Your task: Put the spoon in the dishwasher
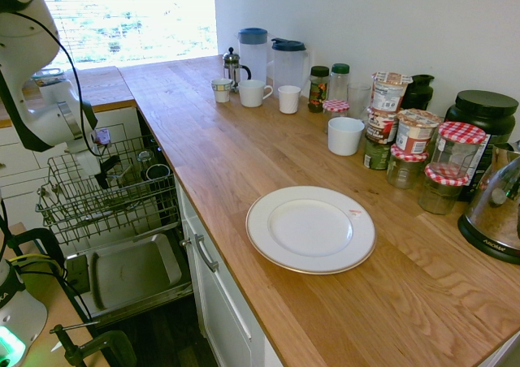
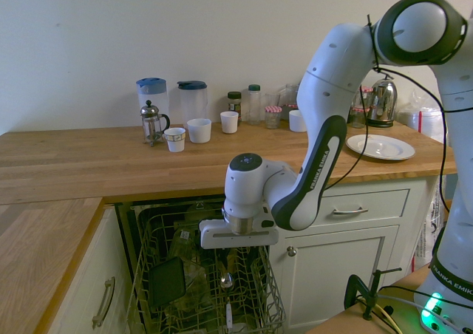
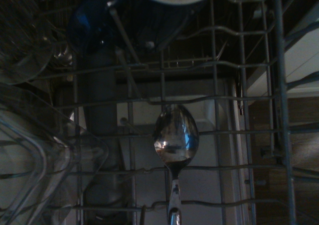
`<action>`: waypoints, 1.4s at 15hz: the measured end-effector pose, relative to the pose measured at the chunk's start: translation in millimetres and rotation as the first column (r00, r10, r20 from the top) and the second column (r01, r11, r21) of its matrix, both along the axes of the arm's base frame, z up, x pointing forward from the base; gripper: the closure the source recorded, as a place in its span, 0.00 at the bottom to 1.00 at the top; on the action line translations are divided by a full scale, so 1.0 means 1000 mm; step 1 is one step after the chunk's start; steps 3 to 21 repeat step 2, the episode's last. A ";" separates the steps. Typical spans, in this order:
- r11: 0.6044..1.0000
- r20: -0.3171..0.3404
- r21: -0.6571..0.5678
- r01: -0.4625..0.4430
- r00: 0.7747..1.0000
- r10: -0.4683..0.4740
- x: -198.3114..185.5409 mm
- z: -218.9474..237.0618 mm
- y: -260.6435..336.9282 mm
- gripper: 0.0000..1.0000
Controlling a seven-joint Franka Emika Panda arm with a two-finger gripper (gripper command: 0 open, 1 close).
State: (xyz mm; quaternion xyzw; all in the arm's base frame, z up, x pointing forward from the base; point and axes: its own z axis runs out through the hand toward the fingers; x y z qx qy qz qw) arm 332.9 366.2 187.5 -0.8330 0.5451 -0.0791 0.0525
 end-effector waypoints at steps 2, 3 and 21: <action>1.000 0.025 -0.014 0.013 1.000 -0.013 -0.017 0.032 0.003 0.00; 1.000 0.025 -0.014 0.013 1.000 -0.013 -0.017 0.032 0.003 0.00; 1.000 0.025 -0.014 0.013 1.000 -0.013 -0.017 0.032 0.003 0.00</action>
